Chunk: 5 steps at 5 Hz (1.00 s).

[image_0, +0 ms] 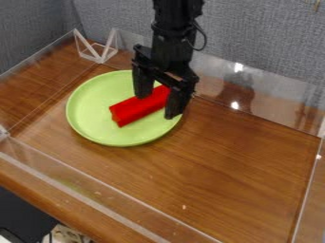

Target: Put the red object on the left side

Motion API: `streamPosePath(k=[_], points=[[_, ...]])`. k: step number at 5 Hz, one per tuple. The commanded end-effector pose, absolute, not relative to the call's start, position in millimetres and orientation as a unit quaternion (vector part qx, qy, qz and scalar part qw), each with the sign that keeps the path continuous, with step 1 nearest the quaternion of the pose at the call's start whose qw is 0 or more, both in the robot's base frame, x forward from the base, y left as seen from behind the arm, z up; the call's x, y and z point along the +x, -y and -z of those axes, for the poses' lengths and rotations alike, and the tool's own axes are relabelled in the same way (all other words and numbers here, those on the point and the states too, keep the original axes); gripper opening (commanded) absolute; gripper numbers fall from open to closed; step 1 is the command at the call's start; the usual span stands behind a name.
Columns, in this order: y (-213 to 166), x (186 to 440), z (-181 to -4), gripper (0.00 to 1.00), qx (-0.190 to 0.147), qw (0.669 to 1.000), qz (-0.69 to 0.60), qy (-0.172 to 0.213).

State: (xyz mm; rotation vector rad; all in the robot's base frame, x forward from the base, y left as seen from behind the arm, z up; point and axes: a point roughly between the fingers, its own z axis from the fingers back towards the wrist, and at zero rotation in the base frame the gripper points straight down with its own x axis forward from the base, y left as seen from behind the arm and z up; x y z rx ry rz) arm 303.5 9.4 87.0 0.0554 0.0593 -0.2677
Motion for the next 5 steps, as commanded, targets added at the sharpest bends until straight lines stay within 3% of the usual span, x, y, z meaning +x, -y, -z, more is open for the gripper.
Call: streamPosePath(k=[1, 3, 4, 5], points=[[-24.0, 300.2, -108.5, 1.0, 0.035, 0.991, 0.129, -0.012], [-36.6, 295.1, -130.1, 1.0, 0.033, 0.986, 0.166, -0.005], [-35.7, 300.7, -130.0, 1.0, 0.032, 0.981, 0.194, -0.002], [-35.0, 299.8, -106.1, 1.0, 0.022, 0.978, 0.206, -0.015]])
